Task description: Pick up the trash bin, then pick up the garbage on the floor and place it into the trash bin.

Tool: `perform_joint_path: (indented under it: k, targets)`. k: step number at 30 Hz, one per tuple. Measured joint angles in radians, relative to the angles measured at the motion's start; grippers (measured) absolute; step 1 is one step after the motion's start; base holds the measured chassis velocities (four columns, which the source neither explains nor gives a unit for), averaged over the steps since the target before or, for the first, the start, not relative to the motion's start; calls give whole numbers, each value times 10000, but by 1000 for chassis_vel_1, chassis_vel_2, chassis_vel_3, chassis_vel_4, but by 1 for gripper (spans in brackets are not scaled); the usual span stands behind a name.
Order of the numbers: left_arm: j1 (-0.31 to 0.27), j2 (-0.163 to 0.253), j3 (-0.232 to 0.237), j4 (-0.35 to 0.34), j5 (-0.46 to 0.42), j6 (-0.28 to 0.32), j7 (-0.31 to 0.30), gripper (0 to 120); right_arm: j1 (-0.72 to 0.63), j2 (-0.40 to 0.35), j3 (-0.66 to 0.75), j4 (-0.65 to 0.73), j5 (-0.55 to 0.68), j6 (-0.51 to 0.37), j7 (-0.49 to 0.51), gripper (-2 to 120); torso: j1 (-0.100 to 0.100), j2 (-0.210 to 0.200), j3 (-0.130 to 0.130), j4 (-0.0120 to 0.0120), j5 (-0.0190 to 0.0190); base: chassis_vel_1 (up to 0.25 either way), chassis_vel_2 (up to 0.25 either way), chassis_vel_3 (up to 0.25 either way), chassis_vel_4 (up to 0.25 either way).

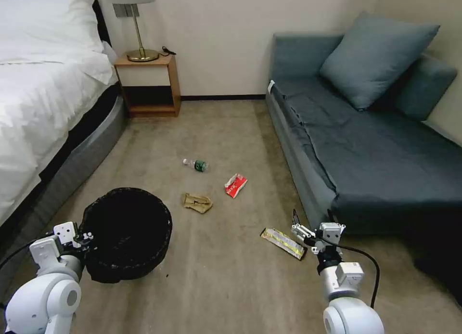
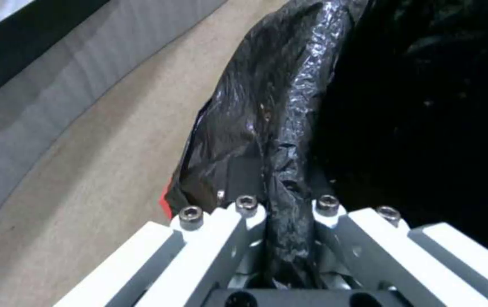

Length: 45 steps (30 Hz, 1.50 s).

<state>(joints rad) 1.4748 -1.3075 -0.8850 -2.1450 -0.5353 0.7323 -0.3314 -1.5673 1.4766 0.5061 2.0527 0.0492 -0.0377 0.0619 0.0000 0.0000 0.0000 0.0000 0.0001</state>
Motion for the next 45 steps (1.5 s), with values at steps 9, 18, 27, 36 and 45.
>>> perform_joint_path:
  k: [9, 18, 27, 36, 45]
  targets:
    - [-65, -26, -2, 88, 0, -9, -1, 3, 133, -75, -74, -174, -45, 47, -124, 100, 1, 0, 0, 0, 0, -155, 163, 151, -162]
    - [-138, -30, -9, 292, -2, -60, 32, 3, 331, -306, -218, -415, -53, 64, -184, 100, 0, 0, -1, 0, -1, -42, 37, 42, -41]
    - [-189, -68, -42, 554, 5, -157, 84, 3, 1532, -1593, -1461, -1793, -232, -342, -543, 100, 0, 0, 0, 1, 0, 0, 0, 0, 0]
    - [-143, -253, -124, 821, 172, -289, 174, 3, 3433, -5195, -4171, -4649, 88, -527, -1555, 100, 0, 0, 0, -2, 1, 0, 0, 0, 0]
    - [-105, -553, -197, 1087, 429, -477, 230, 3, 5902, -6913, -7304, -7324, 639, 949, -2477, 100, 0, 0, 0, 1, 1, 0, 0, 0, 0]
